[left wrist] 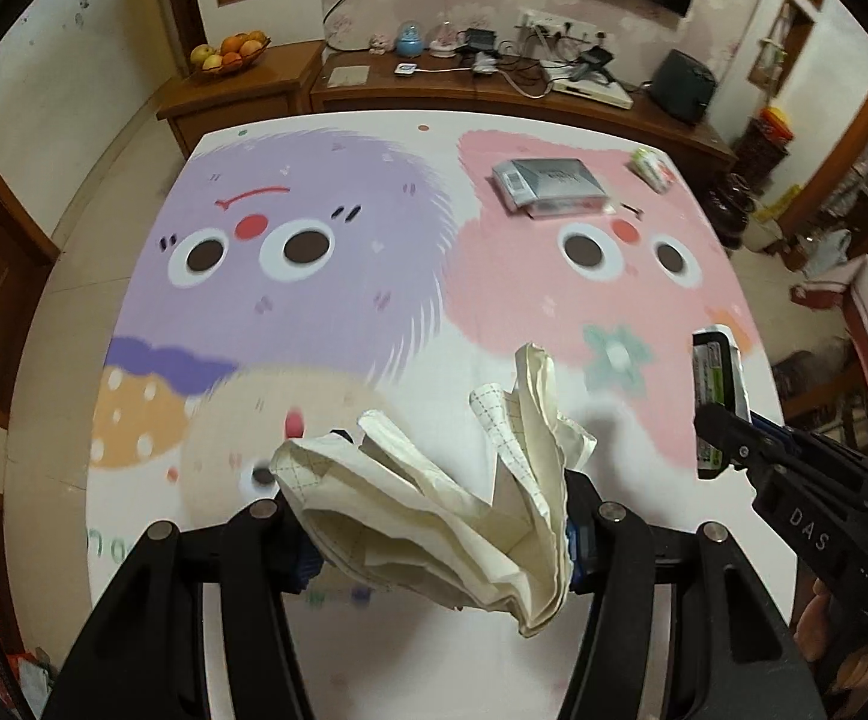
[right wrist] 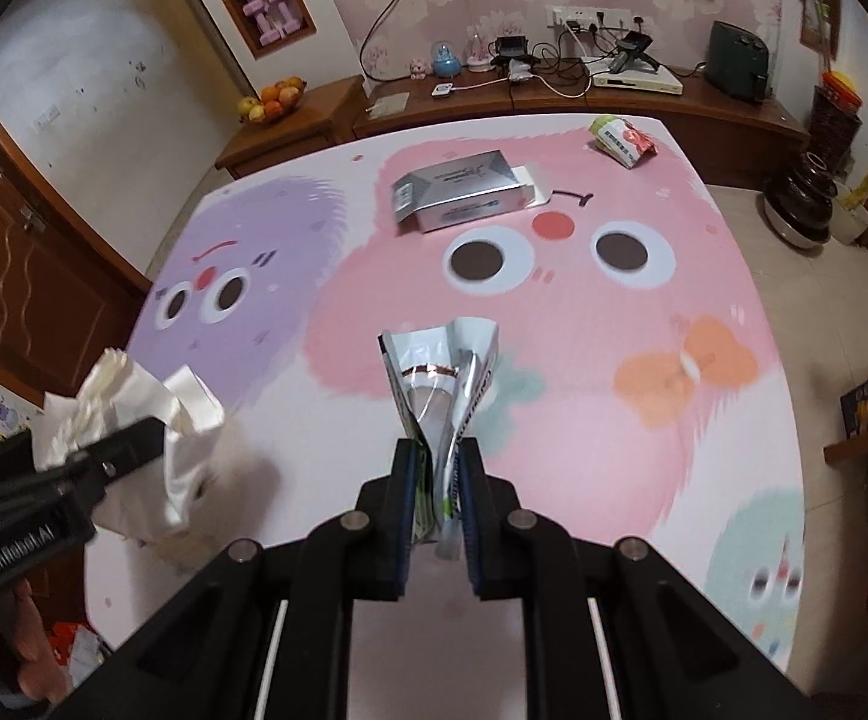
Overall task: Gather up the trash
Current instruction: 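Carry packet and paper over the trash bin and open both grippers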
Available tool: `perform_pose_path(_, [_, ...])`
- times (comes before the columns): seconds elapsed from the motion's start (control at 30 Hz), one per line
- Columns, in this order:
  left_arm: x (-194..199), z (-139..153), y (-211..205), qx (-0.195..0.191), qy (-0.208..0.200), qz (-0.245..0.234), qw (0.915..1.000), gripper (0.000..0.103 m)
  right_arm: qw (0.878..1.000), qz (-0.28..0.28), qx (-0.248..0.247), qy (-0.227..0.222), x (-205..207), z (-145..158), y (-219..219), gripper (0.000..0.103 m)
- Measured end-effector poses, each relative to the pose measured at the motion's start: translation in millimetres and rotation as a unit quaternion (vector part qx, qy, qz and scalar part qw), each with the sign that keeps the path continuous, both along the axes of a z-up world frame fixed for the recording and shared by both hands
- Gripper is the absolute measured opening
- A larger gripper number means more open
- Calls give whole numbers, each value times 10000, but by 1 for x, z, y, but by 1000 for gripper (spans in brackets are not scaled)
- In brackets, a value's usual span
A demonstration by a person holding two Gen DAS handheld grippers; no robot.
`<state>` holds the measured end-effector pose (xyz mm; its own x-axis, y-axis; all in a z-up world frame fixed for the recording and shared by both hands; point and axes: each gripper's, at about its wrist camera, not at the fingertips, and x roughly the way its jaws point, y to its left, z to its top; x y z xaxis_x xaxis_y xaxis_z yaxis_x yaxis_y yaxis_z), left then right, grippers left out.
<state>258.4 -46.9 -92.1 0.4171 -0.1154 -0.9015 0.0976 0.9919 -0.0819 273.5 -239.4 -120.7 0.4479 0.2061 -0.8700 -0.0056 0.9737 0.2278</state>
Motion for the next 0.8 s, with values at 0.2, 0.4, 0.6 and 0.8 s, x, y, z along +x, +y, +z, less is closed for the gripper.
perform_pose_path(0.2, [-73,16,30,-96,-117,-302,9994,57,9992,-317,191,-169,-77,22,27,13])
perform_pose_path(0.4, [-142,36,64,-119,-264,-579,9979,57,9977,-504,323,-309,-157,34,62,13])
perform_pose_path(0.6, [-202,47,96,-191,-355,-778,9962,57,9972,-575,431,-195,-224,32,94,13])
perform_pose_path(0.8, [-248,29,109,-175,-122,-990,9949,57,9968,-616,471,218,-276,12,114,13])
